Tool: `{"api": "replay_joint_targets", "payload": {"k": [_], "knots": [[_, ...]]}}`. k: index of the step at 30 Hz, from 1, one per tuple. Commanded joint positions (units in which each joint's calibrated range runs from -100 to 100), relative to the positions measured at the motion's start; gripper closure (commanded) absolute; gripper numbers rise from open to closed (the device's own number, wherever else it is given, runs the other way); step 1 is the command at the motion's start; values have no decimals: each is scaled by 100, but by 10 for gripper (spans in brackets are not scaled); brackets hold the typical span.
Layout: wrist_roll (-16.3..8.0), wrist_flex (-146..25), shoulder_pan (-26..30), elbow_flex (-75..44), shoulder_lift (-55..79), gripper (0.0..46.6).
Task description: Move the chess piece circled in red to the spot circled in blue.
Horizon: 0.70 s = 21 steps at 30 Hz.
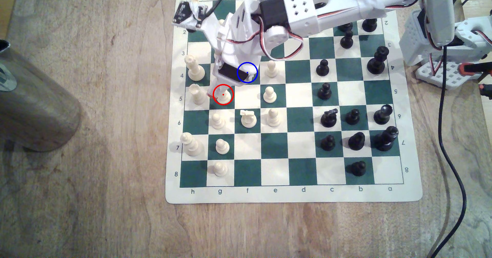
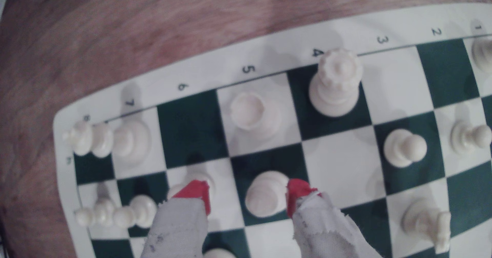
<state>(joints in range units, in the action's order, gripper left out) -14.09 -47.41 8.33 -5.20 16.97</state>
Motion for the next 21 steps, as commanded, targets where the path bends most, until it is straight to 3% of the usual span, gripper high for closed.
{"api": "replay_joint_targets", "payload": {"k": [1,21], "knots": [[-10,-17,-71,-541,-75,312],[-24,-9,-24,-741,273,320]]}}
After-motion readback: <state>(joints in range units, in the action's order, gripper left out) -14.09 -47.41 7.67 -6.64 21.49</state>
